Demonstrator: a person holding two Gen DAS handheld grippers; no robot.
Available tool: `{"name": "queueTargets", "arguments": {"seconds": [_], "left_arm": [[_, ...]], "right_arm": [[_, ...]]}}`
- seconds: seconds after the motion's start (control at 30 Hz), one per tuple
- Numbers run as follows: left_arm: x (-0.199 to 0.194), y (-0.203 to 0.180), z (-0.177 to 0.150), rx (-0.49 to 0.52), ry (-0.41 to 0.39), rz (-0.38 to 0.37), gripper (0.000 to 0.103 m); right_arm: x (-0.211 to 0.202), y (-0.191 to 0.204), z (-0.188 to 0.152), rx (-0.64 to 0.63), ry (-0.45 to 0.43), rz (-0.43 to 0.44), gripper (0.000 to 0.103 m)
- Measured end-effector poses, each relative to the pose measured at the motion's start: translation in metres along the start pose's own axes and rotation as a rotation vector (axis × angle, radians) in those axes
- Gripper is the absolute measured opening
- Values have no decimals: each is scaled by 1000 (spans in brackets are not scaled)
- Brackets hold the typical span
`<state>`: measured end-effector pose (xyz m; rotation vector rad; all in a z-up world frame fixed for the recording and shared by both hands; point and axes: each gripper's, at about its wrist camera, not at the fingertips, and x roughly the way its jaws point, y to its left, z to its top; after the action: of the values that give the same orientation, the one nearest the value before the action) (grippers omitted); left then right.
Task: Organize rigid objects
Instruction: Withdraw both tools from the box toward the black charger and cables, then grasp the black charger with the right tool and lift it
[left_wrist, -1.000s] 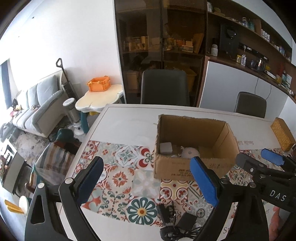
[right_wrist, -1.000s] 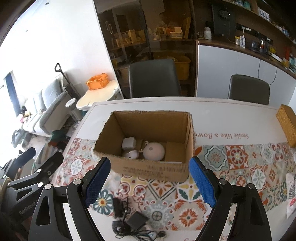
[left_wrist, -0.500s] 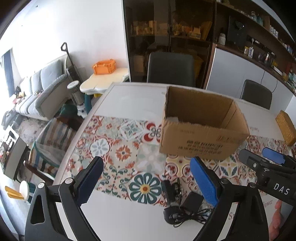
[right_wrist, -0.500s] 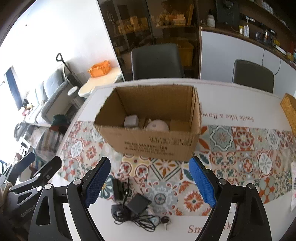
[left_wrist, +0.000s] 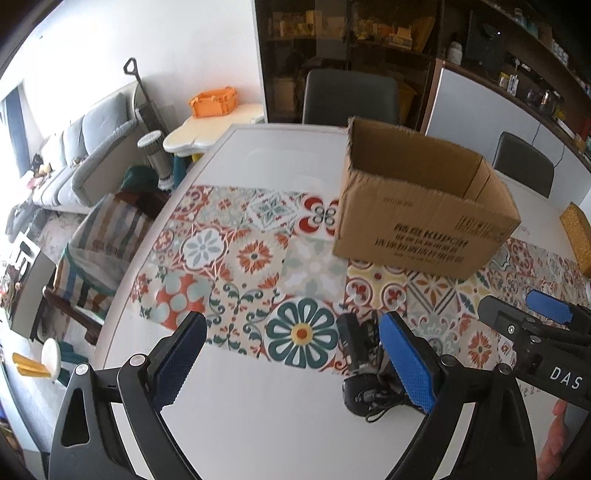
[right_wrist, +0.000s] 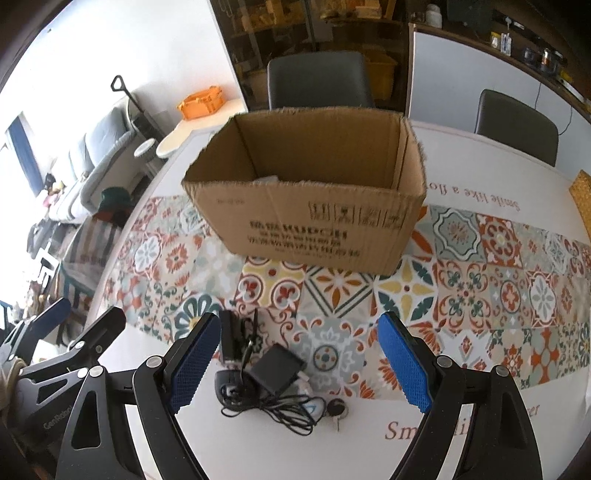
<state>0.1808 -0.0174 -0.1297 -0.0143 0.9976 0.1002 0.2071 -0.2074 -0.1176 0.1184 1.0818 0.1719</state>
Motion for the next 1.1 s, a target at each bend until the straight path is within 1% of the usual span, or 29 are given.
{"name": "queueTargets", "arguments": {"seconds": [0.33,0.5,0.67,0.9,1.1], "left_arm": [[18,7,-23,-3,65,30,96],[29,13,-35,-41,118,11,96],[39,13,-45,-45,158,17,96],[43,9,-58,-38,184,10,96],[50,10,-67,-27,204,35,96]], "right_arm": [[26,10,-22,-30,93,5,87],[38,13,-31,-47,138,3,87],[47,13,-39,-54,176,-3,87],[53,12,-50,-64,213,-8,86],[63,12,-57,-82,247,-15,85]]}}
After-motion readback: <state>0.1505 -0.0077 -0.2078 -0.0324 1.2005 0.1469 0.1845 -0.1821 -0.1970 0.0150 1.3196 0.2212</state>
